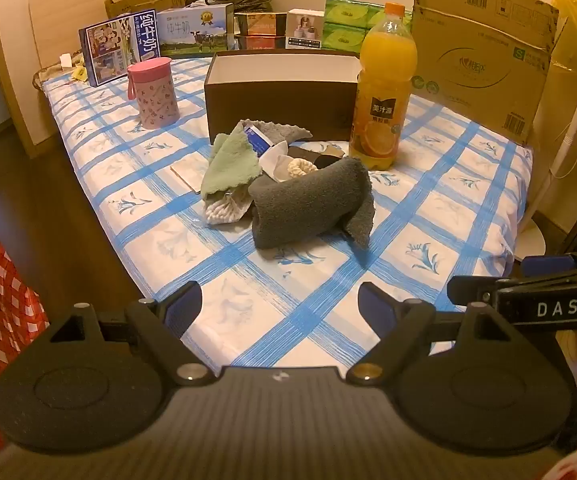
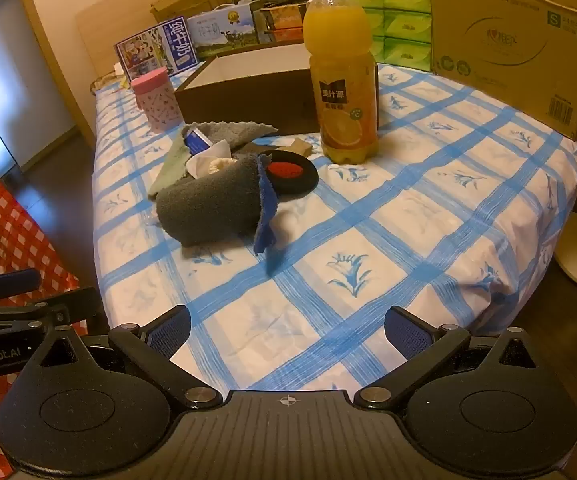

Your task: Organize soft objects

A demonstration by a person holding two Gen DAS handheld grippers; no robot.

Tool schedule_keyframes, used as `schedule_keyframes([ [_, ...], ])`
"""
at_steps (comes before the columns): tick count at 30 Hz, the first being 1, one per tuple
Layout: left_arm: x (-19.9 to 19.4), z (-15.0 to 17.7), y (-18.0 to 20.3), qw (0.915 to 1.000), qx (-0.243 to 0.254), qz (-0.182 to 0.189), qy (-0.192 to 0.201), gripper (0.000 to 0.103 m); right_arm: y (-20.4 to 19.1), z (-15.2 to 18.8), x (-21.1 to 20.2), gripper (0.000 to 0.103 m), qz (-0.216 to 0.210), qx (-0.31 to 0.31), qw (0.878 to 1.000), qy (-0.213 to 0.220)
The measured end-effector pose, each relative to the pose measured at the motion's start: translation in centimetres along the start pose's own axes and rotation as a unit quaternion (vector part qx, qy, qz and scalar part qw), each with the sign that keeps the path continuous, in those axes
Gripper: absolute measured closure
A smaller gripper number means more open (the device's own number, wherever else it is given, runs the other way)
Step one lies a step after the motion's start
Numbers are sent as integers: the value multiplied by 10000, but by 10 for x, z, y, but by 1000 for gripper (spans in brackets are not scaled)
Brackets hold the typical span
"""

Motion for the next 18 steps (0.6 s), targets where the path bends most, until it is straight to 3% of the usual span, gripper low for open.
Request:
schedule_keyframes([
  [18,0,0,1,10000,7,-11,4,19,0,0,-1,0,-28,13,10000,21],
])
Point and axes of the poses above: each gripper's, at about its wrist camera, not at the fingertips, and x roughly the way its jaws point, y to its right, z to its underside, the point moved 1 cm from there along x, roughly the way its jaws point, and after that the axes turned 3 degrees about -x, right-handed, at the moved point
